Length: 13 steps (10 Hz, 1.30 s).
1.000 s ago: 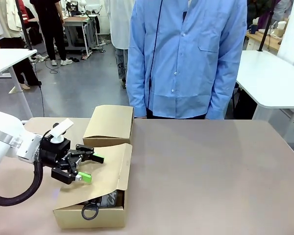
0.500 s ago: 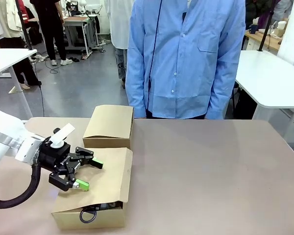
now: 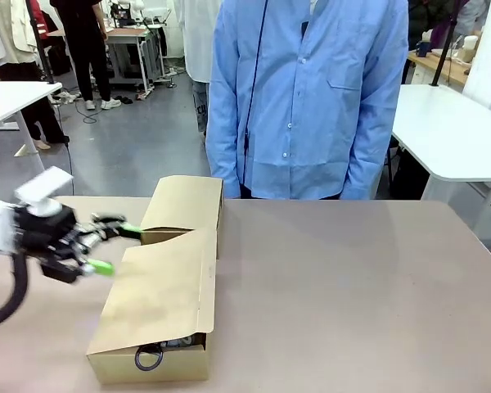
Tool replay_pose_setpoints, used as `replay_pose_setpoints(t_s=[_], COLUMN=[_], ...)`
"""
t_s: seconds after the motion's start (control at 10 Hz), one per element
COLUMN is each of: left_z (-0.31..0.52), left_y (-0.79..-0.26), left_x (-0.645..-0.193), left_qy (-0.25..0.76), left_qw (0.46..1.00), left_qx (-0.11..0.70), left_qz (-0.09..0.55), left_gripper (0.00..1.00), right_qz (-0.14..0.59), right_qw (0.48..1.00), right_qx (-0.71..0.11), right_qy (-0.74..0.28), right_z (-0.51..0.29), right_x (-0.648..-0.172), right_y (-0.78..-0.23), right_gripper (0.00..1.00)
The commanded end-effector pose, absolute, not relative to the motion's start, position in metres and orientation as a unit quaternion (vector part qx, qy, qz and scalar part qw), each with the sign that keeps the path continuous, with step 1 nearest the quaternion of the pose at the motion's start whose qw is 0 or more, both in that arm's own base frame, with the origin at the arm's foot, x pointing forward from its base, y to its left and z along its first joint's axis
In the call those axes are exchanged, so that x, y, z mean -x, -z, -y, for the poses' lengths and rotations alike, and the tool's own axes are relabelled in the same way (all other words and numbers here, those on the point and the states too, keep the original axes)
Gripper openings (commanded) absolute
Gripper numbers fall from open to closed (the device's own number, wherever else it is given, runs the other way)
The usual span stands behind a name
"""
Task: Place items inside the box.
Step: Close the lid of the Mailer Box closest to the robot.
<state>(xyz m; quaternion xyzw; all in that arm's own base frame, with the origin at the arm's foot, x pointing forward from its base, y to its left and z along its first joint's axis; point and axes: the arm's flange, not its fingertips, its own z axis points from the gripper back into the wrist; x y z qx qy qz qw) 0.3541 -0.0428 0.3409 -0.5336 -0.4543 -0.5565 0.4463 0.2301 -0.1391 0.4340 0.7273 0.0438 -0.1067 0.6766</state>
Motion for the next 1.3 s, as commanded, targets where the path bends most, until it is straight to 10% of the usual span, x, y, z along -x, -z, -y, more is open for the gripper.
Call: replay_pose_setpoints(t_s=[0.0, 0.2, 0.4, 0.6, 0.9, 1.2], left_z=[0.004, -0.061, -0.108, -0.119, -0.123, -0.151], left_y=[-0.372, -0.391, -0.398, -0.377, -0.327, -0.351], left_x=[-0.294, -0.296, -0.299, -0.302, -0.331, -0.329], left_qy=[0.45, 0.304, 0.123, 0.143, 0.158, 0.147], left_qw=[0.452, 0.511, 0.687, 0.754, 0.794, 0.78], left_qx=[0.558, 0.587, 0.531, 0.537, 0.537, 0.515], left_qz=[0.531, 0.549, 0.48, 0.349, 0.236, 0.324], left_gripper=[1.0, 1.0, 1.0, 1.0, 1.0, 1.0], right_qz=[-0.047, -0.047, -0.047, -0.047, -0.047, -0.047], right_qw=[0.669, 0.669, 0.669, 0.669, 0.669, 0.669], right_qx=[-0.733, -0.733, -0.733, -0.733, -0.733, -0.733], right_qy=[0.113, 0.113, 0.113, 0.113, 0.113, 0.113], right_z=[0.139, 0.139, 0.139, 0.139, 0.139, 0.139], right_x=[-0.231, -0.231, -0.231, -0.231, -0.231, -0.231], right_y=[-0.442, -0.442, -0.442, -0.442, -0.442, -0.442], right_gripper=[1.0, 1.0, 1.0, 1.0, 1.0, 1.0])
